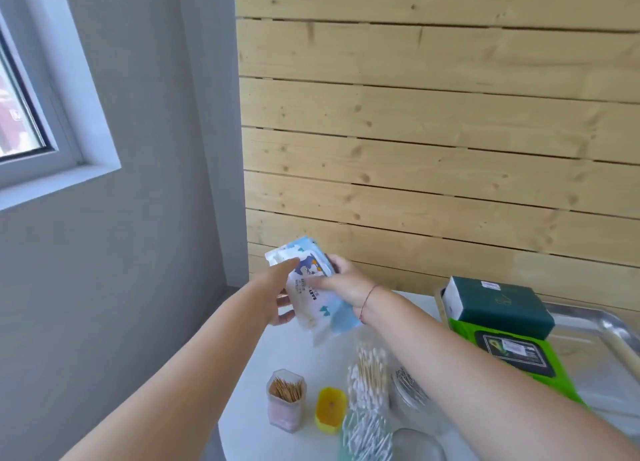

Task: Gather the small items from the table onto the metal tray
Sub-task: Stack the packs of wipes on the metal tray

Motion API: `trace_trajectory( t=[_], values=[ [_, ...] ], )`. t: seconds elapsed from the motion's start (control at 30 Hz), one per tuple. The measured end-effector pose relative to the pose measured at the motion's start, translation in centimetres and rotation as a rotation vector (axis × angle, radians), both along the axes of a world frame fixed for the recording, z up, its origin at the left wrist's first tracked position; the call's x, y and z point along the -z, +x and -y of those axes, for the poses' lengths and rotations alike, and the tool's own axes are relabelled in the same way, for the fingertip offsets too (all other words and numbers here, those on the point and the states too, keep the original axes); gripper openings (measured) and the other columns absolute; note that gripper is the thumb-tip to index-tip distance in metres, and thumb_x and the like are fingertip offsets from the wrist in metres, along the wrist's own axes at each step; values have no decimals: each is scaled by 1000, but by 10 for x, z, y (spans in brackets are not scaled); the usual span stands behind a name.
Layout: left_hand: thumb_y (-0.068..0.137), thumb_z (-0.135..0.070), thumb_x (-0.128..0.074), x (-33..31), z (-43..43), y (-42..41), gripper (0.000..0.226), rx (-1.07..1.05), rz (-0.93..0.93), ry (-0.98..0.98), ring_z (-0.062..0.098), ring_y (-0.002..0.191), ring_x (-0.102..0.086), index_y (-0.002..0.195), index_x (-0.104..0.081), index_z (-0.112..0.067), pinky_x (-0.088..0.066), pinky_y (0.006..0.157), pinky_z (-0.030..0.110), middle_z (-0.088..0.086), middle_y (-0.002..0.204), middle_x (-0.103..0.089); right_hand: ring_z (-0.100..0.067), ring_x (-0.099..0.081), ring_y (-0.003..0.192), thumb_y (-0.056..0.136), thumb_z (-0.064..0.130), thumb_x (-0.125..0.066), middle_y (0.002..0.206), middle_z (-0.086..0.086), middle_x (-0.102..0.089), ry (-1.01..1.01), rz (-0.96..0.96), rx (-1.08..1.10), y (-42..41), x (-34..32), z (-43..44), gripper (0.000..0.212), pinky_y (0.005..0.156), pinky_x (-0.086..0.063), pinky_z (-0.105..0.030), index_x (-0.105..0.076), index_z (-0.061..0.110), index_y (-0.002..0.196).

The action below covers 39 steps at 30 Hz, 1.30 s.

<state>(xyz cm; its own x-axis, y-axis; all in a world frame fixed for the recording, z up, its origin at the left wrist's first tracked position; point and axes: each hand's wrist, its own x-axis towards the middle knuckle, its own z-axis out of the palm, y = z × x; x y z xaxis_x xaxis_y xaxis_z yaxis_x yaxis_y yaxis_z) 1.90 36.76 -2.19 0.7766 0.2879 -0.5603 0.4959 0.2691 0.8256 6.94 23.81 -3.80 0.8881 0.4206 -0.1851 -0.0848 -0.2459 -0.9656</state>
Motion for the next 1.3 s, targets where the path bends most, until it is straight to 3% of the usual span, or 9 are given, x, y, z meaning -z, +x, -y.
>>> trace_trajectory(
  t=[0.13, 0.23, 0.43, 0.5, 0.6, 0.77, 0.97, 1.13, 1.3],
  values=[
    [83, -40, -66, -23, 24, 1, 33, 123, 202, -56, 26, 80, -67, 105, -63, -15, -60, 59, 31, 11, 96, -69, -16, -63, 94, 79, 8, -71, 114, -5, -67, -103, 223, -157, 4, -54, 56, 46, 93, -50, -34, -57, 22, 120],
    [86, -33, -66, -39, 80, 2, 28, 242, 271, -155, 35, 85, -69, 102, -66, -11, -61, 54, 31, 12, 78, -75, -16, -62, 98, 84, 6, -67, 113, -3, -64, -186, 237, -148, 3, -82, 129, 44, 93, -49, -31, -54, 20, 124],
    [77, -19, -76, -33, 185, 4, 39, 308, 165, -249, 38, 71, -69, 111, -66, -2, -58, 45, 24, 17, 101, -67, -13, -67, 86, 86, 2, -63, 115, -4, -66, -208, 106, -95, -6, -83, 242, 46, 77, -57, -24, -54, 22, 126],
    [78, -17, -75, -25, 217, 1, 34, 314, 101, -295, 38, 67, -69, 107, -65, -3, -57, 44, 23, 17, 96, -67, -19, -66, 96, 86, 2, -63, 125, -9, -63, -231, 79, -44, -8, -74, 268, 43, 87, -56, -32, -57, 20, 124],
    [83, -13, -70, -9, 251, -1, 29, 249, 27, -373, 41, 68, -64, 107, -60, -1, -53, 35, 23, 21, 103, -59, -26, -52, 125, 85, 13, -67, 143, -15, -47, -361, 98, 160, -10, -59, 286, 55, 106, -41, -37, -46, 10, 136],
    [83, -4, -69, 22, 278, 9, 46, 31, 51, -449, 42, 102, -58, 125, -52, 5, -51, 31, 30, 23, 113, -56, -34, -47, 130, 88, 47, -56, 144, -17, -43, -502, -198, 430, -14, -35, 309, 69, 93, -44, -42, -38, 5, 140],
    [83, -13, -70, 33, 286, 13, 32, 91, 2, -216, 29, 79, -59, 107, -52, -4, -58, 61, 35, 11, 82, -55, -28, -59, 101, 84, 18, -67, 118, -14, -57, -235, -247, 566, -10, 0, 321, 43, 86, -57, -42, -55, 3, 123],
    [77, -41, -69, 45, 283, 28, 51, 262, -1, 380, 28, 97, -66, 113, -58, -6, -55, 89, 38, 10, 104, -67, -25, -51, 97, 88, 26, -60, 109, -10, -50, -452, -116, 490, -6, -4, 320, 52, 79, -45, -33, -44, 4, 132],
    [84, -26, -61, 42, 284, 37, 61, 373, 194, 608, 28, 101, -61, 140, -40, -18, -50, 84, 29, 13, 125, -58, -28, -50, 114, 92, 40, -49, 138, -13, -47, -609, -77, 428, -4, 5, 316, 60, 83, -37, -29, -33, 9, 142]
  ],
)
